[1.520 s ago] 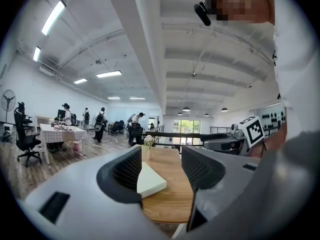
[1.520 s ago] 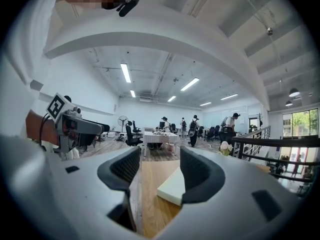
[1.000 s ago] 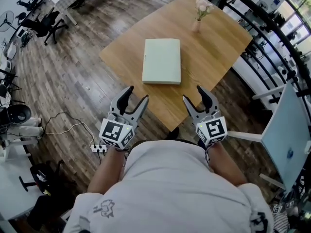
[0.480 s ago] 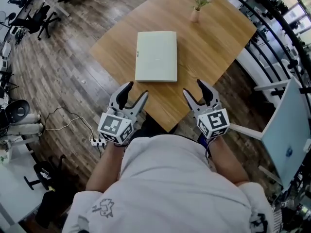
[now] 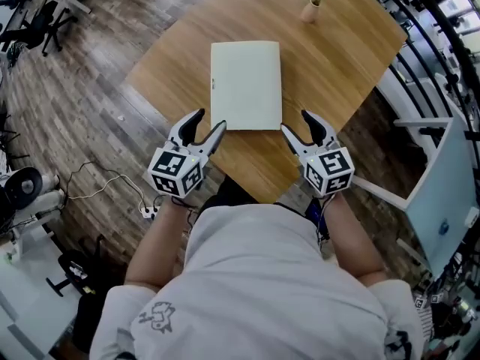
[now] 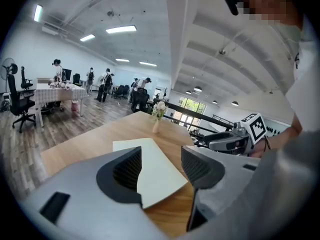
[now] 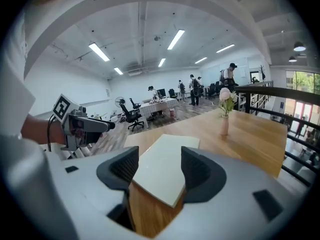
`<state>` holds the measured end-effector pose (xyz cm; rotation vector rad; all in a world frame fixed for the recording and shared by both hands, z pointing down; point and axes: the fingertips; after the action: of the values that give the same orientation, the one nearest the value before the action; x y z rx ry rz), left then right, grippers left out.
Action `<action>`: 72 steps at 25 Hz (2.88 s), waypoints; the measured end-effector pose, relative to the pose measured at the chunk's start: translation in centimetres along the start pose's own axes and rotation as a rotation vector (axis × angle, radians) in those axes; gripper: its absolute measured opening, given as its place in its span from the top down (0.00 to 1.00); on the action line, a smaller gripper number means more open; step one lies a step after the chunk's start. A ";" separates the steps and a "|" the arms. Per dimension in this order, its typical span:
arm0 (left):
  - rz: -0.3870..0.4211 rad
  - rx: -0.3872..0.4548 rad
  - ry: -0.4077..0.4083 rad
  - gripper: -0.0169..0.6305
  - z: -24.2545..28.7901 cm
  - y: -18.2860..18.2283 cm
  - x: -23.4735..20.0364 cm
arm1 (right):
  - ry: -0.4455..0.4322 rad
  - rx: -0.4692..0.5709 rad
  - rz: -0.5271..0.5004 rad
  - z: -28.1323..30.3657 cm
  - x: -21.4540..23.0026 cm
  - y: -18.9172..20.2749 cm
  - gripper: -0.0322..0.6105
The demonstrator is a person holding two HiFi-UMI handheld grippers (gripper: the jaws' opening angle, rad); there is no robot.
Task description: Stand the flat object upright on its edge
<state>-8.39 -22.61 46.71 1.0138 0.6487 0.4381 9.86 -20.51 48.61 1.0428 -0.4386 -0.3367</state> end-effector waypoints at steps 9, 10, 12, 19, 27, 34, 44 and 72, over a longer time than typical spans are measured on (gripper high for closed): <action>-0.064 -0.155 0.016 0.60 5.3 4.0 -6.2 | 0.018 -0.129 0.134 7.0 3.3 3.7 0.53; -0.076 -0.176 0.017 0.59 5.9 4.7 -6.9 | 0.016 -0.147 0.133 7.8 3.5 4.1 0.53; -0.109 -0.221 0.020 0.58 7.0 6.0 -8.0 | 0.011 -0.186 0.135 9.3 4.1 5.1 0.52; -0.203 -0.337 0.014 0.56 9.6 9.5 -11.0 | 0.029 -0.311 0.202 12.8 6.3 8.8 0.50; -0.307 -0.434 0.011 0.56 12.5 12.9 -13.2 | 0.010 -0.398 0.361 15.4 9.0 11.3 0.46; -0.432 -0.470 0.020 0.55 14.4 14.1 -14.3 | -0.060 -0.494 0.490 17.1 9.1 12.9 0.44; -0.441 -0.521 0.026 0.56 14.8 14.9 -14.1 | -0.084 -0.553 0.509 17.3 8.8 13.7 0.49; -0.171 -0.354 -0.102 0.59 9.3 8.7 -7.5 | -0.082 -0.401 0.249 10.3 5.9 7.7 0.53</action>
<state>-7.95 -29.02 60.02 0.6353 0.5377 0.3340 10.25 -27.45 60.95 0.5777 -0.5429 -0.2321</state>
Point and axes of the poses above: the fingertips, and each gripper's own axes: z forward along the fingers, x to its right, y out of its underside, and after that the axes turned 3 degrees about x, right-handed
